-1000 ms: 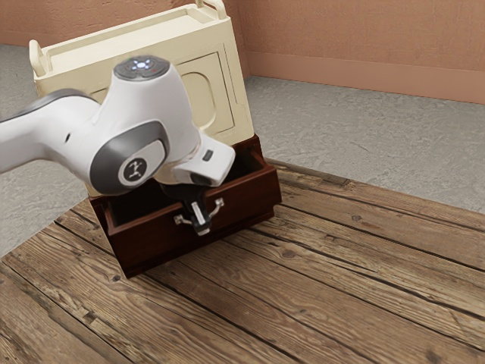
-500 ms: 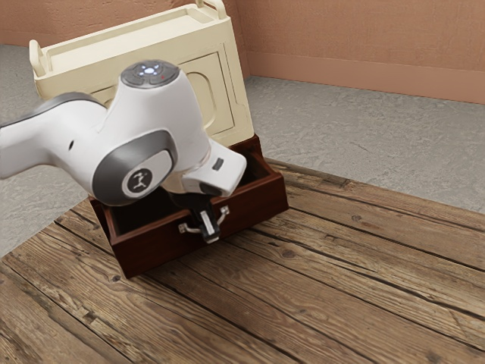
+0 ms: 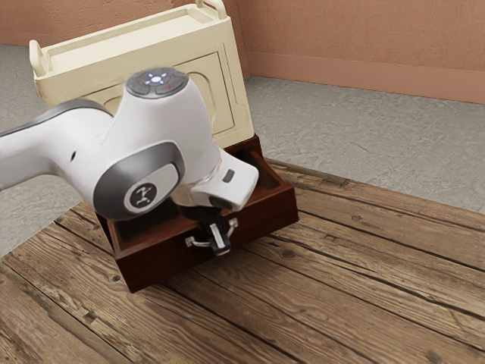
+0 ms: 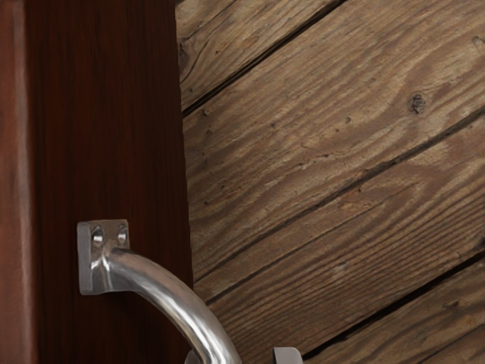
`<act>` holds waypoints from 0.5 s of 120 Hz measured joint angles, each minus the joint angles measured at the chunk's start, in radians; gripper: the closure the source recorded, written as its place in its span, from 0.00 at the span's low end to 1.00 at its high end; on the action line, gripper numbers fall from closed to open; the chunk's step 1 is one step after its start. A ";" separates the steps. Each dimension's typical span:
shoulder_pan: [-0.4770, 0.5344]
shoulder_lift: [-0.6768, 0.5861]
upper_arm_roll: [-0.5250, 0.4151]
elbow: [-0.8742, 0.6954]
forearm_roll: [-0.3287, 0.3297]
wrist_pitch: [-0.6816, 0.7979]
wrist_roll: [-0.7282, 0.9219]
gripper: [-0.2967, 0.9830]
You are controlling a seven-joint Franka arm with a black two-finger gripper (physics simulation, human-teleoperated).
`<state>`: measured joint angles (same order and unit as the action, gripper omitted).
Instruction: Pull the drawer handle with one arm to open the drawer
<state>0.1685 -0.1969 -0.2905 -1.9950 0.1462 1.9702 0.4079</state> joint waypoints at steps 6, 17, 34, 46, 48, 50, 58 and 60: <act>-0.002 0.000 -0.003 0.000 -0.002 0.000 -0.003 0.75; -0.002 -0.003 -0.009 -0.003 -0.003 0.000 -0.008 0.75; -0.002 -0.030 -0.021 -0.024 -0.003 -0.001 -0.017 0.76; -0.003 -0.053 -0.026 -0.043 -0.004 -0.002 -0.024 0.76; -0.003 -0.058 -0.026 -0.046 -0.004 -0.002 -0.025 0.76; -0.003 -0.061 -0.026 -0.049 -0.005 -0.002 -0.026 0.77; -0.002 -0.072 -0.031 -0.058 -0.008 -0.001 -0.030 0.77; -0.002 -0.074 -0.033 -0.059 -0.008 -0.001 -0.032 0.77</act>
<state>0.1668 -0.2707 -0.3230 -2.0540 0.1381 1.9691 0.3763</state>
